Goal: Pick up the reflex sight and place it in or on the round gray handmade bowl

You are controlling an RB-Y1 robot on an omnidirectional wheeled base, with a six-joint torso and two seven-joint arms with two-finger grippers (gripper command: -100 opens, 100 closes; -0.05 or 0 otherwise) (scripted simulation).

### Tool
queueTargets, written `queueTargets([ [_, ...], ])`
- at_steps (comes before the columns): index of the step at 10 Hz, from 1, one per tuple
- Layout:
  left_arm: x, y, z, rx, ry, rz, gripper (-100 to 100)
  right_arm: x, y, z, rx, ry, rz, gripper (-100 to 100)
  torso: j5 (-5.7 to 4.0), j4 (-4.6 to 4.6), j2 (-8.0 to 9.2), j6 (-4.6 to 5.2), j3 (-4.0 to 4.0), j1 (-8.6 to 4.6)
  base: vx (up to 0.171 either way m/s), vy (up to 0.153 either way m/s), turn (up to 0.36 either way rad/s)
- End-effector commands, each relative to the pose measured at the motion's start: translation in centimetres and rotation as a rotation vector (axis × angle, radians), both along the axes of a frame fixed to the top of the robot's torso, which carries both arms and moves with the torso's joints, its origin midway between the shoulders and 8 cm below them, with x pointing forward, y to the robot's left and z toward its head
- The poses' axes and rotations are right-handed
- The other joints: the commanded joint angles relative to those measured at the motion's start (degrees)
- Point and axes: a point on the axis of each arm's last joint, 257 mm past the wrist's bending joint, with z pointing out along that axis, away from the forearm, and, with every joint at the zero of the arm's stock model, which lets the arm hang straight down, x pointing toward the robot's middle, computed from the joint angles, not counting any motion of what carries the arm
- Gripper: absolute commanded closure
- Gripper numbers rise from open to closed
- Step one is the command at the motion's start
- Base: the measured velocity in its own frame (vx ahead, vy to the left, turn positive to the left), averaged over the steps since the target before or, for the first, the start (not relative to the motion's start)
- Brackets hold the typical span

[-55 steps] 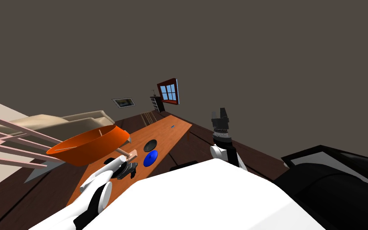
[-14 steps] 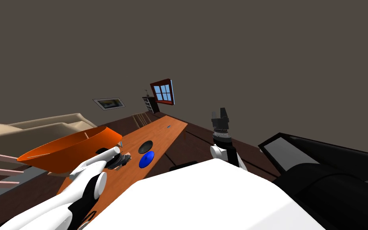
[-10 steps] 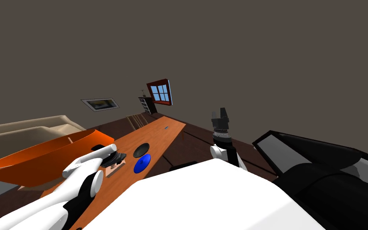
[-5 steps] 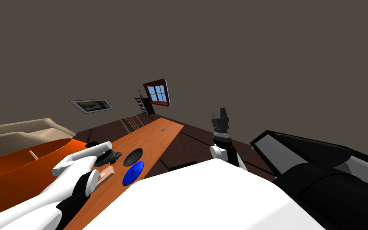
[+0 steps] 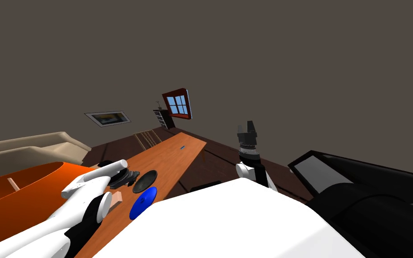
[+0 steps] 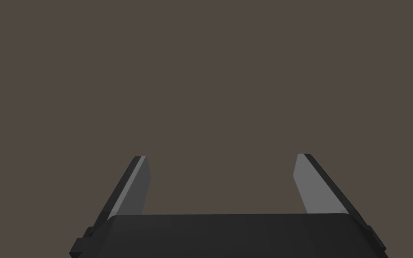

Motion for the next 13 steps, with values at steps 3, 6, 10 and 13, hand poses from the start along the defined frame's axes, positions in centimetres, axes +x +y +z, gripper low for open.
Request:
queueTargets([
  [3, -0.8, -2.3, -1.7, -0.080, 0.004, 0.064, 100, 0.0, 0.0, 0.0, 0.000, 0.000, 0.000, 0, 0.02, 0.02, 0.06, -0.03, 0.04, 0.04, 0.090, -0.018, 0.074],
  [6, -0.9, -2.5, -1.9, -0.090, 0.005, 0.068, -100, 0.0, 0.0, 0.0, 0.000, 0.000, 0.000, 0, -0.01, 0.10, 0.28, -0.08, 0.18, 0.10, 0.035, -0.007, 0.016],
  [10, -0.9, -2.5, -1.9, -0.089, 0.005, 0.068, -100, 0.0, 0.0, 0.0, 0.000, 0.000, 0.000, 0, 0.00, 0.15, 0.46, -0.09, 0.29, 0.14, 0.000, 0.000, 0.000],
  [13, -0.4, -2.1, 0.1, -0.094, 0.003, 0.081, -100, 0.0, 0.0, 0.0, 0.000, 0.000, 0.000, 0, -0.02, 0.18, 0.58, -0.07, 0.35, 0.12, -0.035, 0.000, -0.041],
])
